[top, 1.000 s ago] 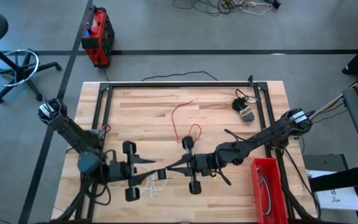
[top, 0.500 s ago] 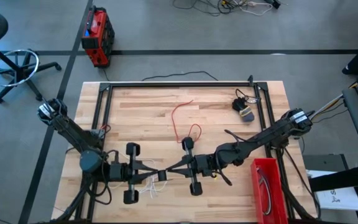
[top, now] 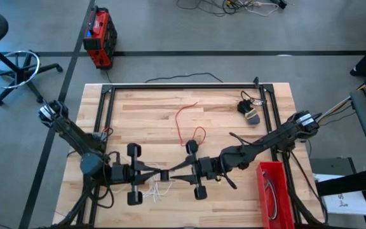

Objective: Coil cords
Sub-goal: Coil the white wire onto the spool

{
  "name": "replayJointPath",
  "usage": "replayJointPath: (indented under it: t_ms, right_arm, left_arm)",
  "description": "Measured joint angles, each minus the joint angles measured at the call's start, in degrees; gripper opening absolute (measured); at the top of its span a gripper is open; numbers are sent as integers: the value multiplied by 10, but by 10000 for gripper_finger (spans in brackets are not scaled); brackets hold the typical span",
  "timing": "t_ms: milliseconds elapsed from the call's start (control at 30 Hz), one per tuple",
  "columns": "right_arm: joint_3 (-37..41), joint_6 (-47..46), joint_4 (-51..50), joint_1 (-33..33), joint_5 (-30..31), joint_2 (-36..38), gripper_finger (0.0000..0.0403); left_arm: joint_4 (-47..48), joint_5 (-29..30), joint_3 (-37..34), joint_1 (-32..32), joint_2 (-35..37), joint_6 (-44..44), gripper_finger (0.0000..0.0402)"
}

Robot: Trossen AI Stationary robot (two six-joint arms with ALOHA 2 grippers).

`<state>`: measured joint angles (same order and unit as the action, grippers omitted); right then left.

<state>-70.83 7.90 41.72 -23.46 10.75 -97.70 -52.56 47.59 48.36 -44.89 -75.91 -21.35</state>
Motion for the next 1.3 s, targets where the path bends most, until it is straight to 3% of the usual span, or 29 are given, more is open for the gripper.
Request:
replayJointPath:
  t_ms: [167, 333, 500, 767, 933, 1100, 1300]
  right_arm:
    - [0, -8, -41, 1, 5, 29, 132]
    - [0, -39, -156, -1, -4, 80, 145]
    - [0, -56, -204, 0, -3, 95, 142]
    - [0, -49, -125, 9, 70, -2, 112]
    - [-14, -80, -80, 15, 90, -72, 91]
    - [-70, -142, -79, 18, 88, -144, 70]
    - [-154, -143, -85, 19, 89, -223, 48]
  left_arm:
    - [8, 38, 0, -1, 19, 26, 0]
    - [4, 60, 0, -4, 29, 6, 0]
    - [-10, 160, 0, -4, 29, -46, 0]
    - [-16, 265, 0, 8, 19, -87, 0]
    - [-16, 292, 0, 16, 15, -97, 0]
    - [-19, 280, -1, 17, 16, -94, 0]
    - [-34, 222, 8, 9, 24, -84, 0]
